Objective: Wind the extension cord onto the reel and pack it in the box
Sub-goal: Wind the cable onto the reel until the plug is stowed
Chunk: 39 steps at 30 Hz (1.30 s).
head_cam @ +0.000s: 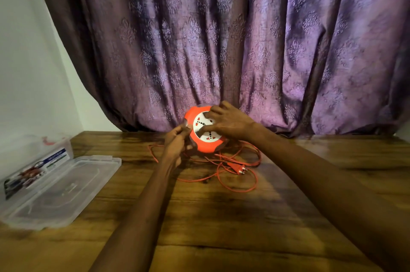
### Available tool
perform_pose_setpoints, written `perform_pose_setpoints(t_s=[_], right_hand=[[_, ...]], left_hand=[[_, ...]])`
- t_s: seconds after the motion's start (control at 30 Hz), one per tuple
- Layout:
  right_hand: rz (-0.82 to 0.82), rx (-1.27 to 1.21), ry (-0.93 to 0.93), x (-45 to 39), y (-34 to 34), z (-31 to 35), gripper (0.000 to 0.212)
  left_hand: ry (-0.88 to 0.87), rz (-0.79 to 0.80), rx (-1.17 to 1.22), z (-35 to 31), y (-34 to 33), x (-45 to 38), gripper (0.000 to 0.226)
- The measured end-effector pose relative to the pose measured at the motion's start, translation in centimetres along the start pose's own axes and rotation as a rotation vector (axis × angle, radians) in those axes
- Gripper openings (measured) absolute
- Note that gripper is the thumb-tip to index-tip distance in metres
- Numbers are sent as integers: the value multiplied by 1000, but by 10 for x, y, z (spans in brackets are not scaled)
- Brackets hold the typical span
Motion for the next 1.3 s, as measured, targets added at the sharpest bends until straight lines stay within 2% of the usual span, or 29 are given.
perform_pose_setpoints(t_s=[0.07, 0.13, 0.27, 0.33, 0.4, 0.43, 0.47, 0.5, 0.6, 0.67, 0.7, 0.77, 0.87, 0.97, 1.07, 1.17, 1.23, 1.3], right_hand=[[24, 19, -117, 2, -6, -11, 47], [60, -63, -321, 11, -12, -22, 61], [-5, -472, -921, 42, -19, -45, 69], [-88, -849, -1272, 61, -33, -46, 72], [-342, -1481, -1565, 69, -55, -30, 68], [-466, -1794, -1646, 64, -67, -17, 59], [-564, -1978, -1698, 61, -76, -8, 51], [-630, -2055, -1726, 60, -83, -3, 46], [-643, -1904, -1659, 66, -88, -9, 37], [-536, -1545, -1472, 73, -77, -29, 35], [-457, -1288, -1352, 74, -67, -41, 29], [-396, -830, -981, 59, -36, -48, 15], [-316, -422, -428, 27, -11, -27, 37], [-188, -167, -193, 16, -4, -10, 47], [-75, -108, -147, 9, -8, -3, 54], [52, -56, -211, 9, -23, -7, 68], [73, -85, -368, 15, -20, -17, 69], [39, -281, -688, 29, -16, -33, 66]], left_hand=[[-25, -6, 29, 0, -11, 3, 3], [-56, -1, 75, 2, -23, 4, 5], [-113, -94, 111, 15, -35, 1, 5], [-202, -123, 96, 14, -41, 0, 10], [-274, -176, 33, 11, -45, 1, 29], [-305, -192, -6, 7, -48, 5, 36], [-331, -200, -39, 4, -50, 7, 39], [-348, -205, -49, 4, -51, 8, 39], [-290, -198, 88, 10, -40, 1, 33], [-229, -173, 143, 11, -31, -6, 30], [-206, -157, 148, 11, -27, -9, 30], [-184, -127, 147, 5, -19, -13, 28], [-158, -104, 42, 1, -7, -19, 24], [-128, -54, -22, -3, 0, -18, 15], [-109, -34, -51, -2, 3, -17, 14], [-119, -12, -38, 4, -7, -13, 11], [-143, -2, 47, 9, -20, -7, 5], [-182, -38, 95, 14, -32, -2, 3]])
Point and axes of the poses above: each hand's wrist, its own x-axis away from the middle knuckle, its own y-axis out of the back of the hand, z = x × y, the point moved 9 cm from there along -x, towards the middle knuckle, and after that the axes turned 5 degrees about y, right-handed, at the moved point
